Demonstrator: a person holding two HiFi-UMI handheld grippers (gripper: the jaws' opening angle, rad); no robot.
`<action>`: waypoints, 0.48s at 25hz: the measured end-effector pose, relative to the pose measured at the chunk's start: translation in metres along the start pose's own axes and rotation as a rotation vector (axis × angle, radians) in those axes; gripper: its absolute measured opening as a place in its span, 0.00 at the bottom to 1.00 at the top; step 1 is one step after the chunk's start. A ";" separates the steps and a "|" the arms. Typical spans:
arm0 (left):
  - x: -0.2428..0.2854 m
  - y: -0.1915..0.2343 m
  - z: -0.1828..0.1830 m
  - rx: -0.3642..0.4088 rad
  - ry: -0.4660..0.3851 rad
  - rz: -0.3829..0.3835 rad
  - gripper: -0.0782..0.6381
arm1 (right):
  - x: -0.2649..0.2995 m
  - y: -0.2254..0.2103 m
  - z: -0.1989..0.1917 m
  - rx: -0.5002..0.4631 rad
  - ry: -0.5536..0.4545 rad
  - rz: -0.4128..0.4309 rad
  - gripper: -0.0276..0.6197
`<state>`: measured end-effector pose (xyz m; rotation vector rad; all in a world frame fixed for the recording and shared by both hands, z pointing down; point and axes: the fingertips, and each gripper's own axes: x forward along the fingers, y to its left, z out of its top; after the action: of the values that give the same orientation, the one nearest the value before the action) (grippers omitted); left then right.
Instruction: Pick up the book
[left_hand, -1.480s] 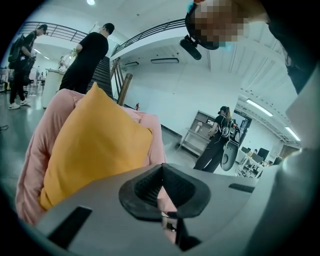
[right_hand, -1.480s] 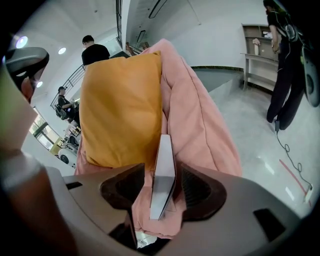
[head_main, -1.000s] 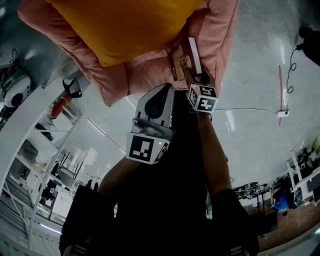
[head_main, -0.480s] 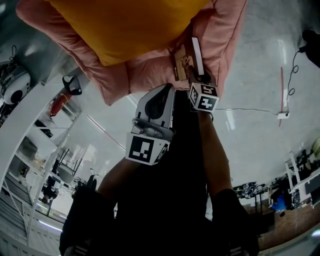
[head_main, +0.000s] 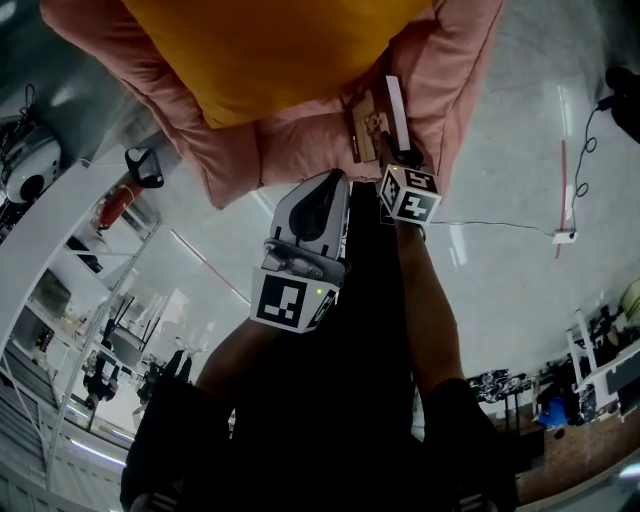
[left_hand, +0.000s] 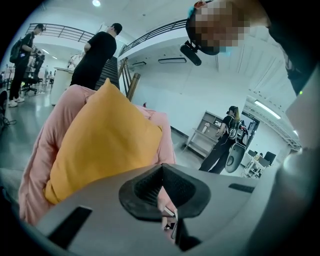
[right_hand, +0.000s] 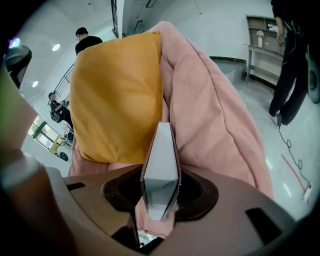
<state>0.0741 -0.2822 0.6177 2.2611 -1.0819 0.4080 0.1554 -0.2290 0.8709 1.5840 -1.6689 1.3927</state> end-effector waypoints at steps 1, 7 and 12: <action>-0.002 0.000 0.000 -0.001 -0.001 0.001 0.12 | -0.001 0.001 0.000 0.001 -0.001 -0.005 0.29; -0.014 0.003 0.000 0.011 -0.021 0.008 0.12 | -0.006 0.007 -0.003 0.000 -0.014 -0.032 0.28; -0.032 0.003 0.006 0.000 -0.047 0.014 0.12 | -0.019 0.016 -0.005 -0.021 -0.034 -0.049 0.27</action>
<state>0.0521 -0.2685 0.5980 2.2751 -1.1215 0.3619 0.1431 -0.2184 0.8514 1.6346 -1.6476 1.3264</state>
